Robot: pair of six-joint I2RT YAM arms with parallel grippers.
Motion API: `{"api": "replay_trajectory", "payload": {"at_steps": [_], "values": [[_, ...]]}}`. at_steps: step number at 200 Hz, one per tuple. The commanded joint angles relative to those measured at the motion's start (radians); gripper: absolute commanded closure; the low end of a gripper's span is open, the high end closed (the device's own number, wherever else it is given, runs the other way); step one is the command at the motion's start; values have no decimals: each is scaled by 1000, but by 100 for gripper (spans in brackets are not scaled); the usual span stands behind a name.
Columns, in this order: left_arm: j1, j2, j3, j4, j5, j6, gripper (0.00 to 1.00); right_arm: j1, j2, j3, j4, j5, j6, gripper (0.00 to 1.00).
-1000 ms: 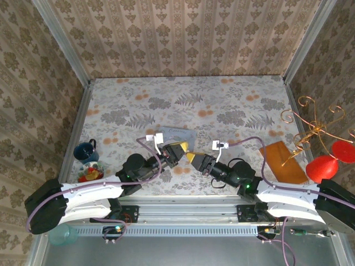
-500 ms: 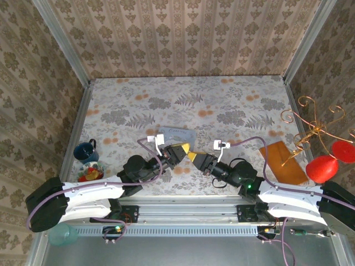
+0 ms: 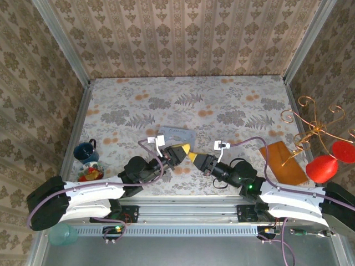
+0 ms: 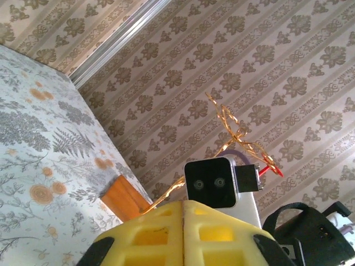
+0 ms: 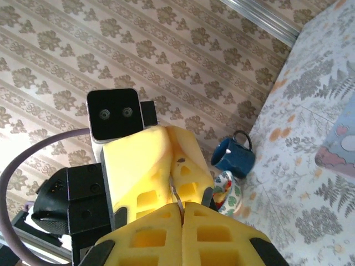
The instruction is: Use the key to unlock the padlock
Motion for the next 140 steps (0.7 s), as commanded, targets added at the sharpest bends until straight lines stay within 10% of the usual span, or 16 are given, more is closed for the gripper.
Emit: {"api": "replay_trajectory", "payload": {"at_steps": [1,51,99,140], "values": [[-16,-48,-34,-87,-66,70,77,-6,-46,48,-154,67,0,100],[47,-388,-44,-581,-178,153,47,-27,-118,105,-563,112,-58,100],[116,-450,-21,-995,-230,99,49,-32,-113,104,-643,117,-75,100],[86,-263,-53,-931,-300,35,49,-32,-76,107,-640,114,-79,100]]}}
